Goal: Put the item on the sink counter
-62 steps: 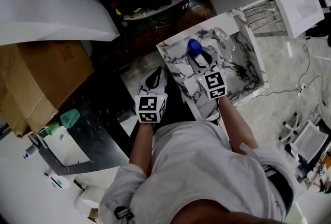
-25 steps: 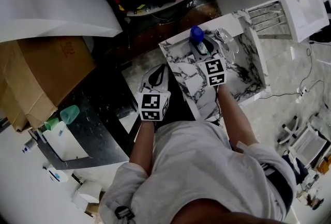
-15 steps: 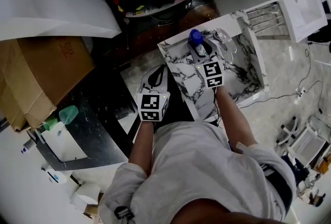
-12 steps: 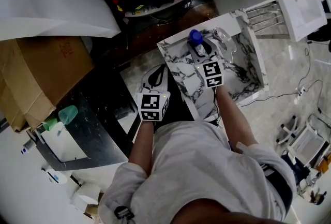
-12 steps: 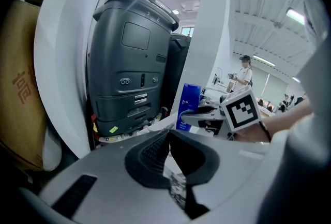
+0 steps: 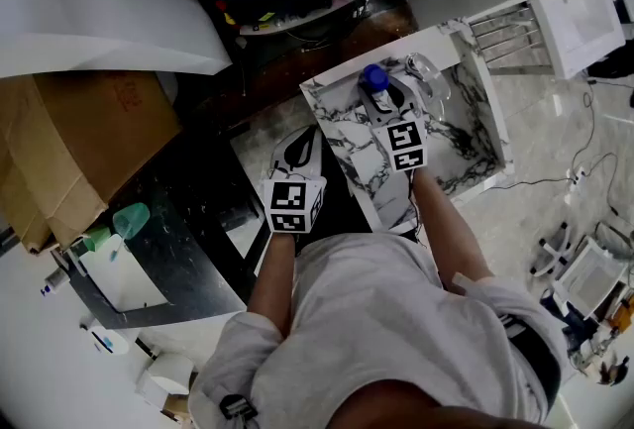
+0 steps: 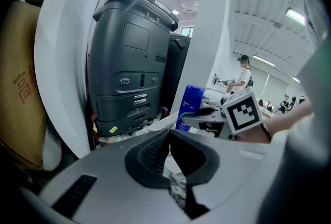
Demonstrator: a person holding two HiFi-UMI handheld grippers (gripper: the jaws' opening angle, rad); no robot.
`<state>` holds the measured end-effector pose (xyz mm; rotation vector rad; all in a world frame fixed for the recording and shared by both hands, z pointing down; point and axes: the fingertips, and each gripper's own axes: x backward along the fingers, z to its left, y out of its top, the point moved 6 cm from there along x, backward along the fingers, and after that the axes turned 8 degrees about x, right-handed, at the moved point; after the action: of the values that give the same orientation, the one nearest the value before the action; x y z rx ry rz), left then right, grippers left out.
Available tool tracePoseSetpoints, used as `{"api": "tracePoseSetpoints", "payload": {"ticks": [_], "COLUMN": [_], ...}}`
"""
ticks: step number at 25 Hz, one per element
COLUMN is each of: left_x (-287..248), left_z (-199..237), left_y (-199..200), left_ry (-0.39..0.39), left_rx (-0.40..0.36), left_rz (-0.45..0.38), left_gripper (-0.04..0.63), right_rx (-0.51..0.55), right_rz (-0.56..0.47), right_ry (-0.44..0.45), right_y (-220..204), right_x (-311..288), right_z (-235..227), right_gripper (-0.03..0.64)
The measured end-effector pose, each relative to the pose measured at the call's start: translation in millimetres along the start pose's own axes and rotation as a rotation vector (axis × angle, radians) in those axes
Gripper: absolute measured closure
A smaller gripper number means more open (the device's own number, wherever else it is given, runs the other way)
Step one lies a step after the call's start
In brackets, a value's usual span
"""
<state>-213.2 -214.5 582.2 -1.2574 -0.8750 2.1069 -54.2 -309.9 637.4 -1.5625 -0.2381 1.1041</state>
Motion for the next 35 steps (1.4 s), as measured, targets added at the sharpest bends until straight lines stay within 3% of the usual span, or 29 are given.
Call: {"api": "tracePoseSetpoints", "payload": {"ticks": [17, 25, 35], "left_x": [-1, 2, -3], "left_z": [-5, -11, -34], "left_y": [1, 1, -2], "left_ry": [0.002, 0.001, -0.036], "left_rx": [-0.003, -0.009, -0.027], "left_rz": [-0.003, -0.008, 0.000], "left_gripper": [0.584, 0.584, 0.584], "right_rx": [-0.010, -0.049, -0.088], "right_rz": [0.016, 0.042, 0.073], "right_ry": [0.019, 0.035, 0.062], "right_y": [-5, -11, -37], "right_x": [1, 4, 35], "right_z": [2, 2, 22], "right_gripper": [0.463, 0.394, 0.390]}}
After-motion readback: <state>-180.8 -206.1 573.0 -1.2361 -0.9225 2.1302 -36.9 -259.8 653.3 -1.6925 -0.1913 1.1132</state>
